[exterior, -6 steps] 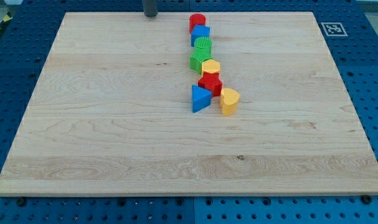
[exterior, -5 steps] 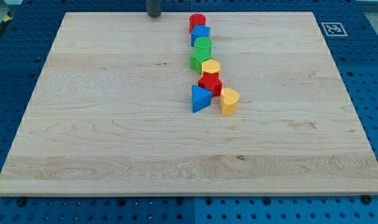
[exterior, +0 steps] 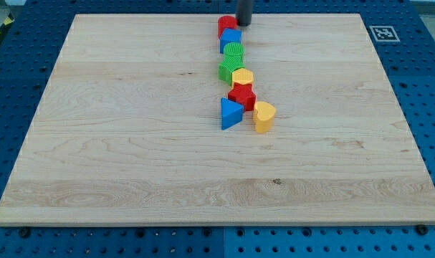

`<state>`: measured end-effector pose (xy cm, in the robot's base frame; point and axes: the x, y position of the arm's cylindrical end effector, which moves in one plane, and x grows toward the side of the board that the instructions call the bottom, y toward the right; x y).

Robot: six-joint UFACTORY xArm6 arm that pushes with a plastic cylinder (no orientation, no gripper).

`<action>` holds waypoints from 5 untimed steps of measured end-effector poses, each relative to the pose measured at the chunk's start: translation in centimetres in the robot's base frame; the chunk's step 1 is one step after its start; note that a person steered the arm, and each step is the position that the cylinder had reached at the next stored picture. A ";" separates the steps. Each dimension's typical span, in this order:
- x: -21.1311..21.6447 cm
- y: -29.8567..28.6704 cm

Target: Slide the group of blocks to the down a bit

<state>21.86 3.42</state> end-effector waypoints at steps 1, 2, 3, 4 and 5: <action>1.0 -1.3; 3.4 -1.0; 6.3 -0.4; 10.0 -0.4; 12.6 -0.9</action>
